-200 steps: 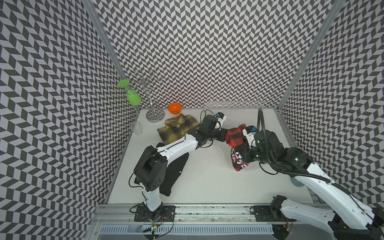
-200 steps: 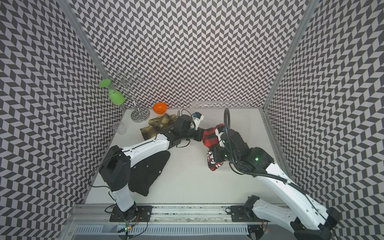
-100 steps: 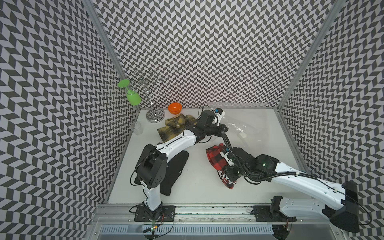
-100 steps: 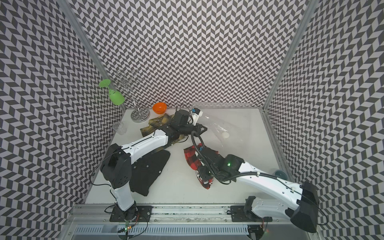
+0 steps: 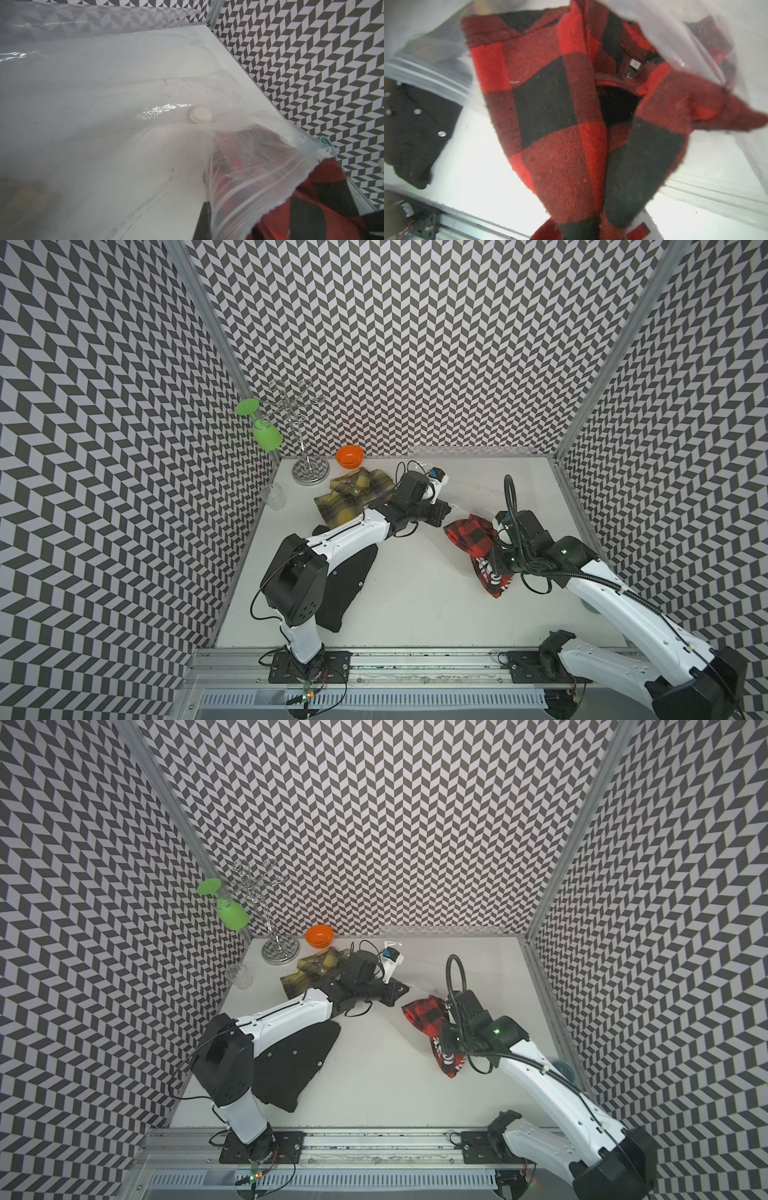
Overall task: Place the folded shirt into the vacuum bag
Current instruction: Place the shirt in the vacuum bag.
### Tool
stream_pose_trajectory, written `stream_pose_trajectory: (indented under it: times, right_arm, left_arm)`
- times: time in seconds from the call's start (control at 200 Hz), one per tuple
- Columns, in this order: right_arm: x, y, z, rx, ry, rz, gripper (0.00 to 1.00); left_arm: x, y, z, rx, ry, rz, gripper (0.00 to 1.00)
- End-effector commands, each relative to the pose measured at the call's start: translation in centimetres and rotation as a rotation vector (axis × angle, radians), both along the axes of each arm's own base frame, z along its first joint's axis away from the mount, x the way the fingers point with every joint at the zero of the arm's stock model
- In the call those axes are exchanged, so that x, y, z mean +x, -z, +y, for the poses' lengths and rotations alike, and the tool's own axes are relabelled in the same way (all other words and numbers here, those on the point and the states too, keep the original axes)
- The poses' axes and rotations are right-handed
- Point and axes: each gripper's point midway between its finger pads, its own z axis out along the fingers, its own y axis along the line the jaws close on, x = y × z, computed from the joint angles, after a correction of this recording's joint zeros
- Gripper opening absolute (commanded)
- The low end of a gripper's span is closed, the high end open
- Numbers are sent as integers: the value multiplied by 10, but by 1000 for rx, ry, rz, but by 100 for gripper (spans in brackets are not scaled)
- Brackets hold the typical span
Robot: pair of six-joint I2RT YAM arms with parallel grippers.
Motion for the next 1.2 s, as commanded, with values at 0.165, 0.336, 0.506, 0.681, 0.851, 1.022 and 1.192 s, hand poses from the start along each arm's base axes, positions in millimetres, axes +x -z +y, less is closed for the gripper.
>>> stream_pose_trajectory:
  times: [0.165, 0.336, 0.506, 0.681, 0.851, 1.022, 1.192]
  right_arm:
    - [25, -13, 14, -141, -15, -99, 0]
    - [26, -4, 55, -173, -119, -157, 0]
    - [24, 24, 68, -156, -162, -110, 23]
    - [9, 52, 83, -65, -226, 11, 76]
    - [0, 14, 82, 94, -196, 4, 99]
    - [-5, -22, 61, 158, -116, -35, 99]
    - [-17, -29, 52, 257, 29, 30, 91]
  left_arm:
    - [-15, -40, -24, -50, 21, -31, 0]
    - [-19, -54, -31, -88, 27, -12, 0]
    - [-15, -35, -17, -43, -20, 6, 0]
    - [-16, -12, -10, -12, -39, 32, 0]
    - [-19, -6, -3, 4, -44, 33, 0]
    - [-23, 0, -3, 7, -33, 43, 0]
    - [-25, 6, -2, 9, -33, 52, 0]
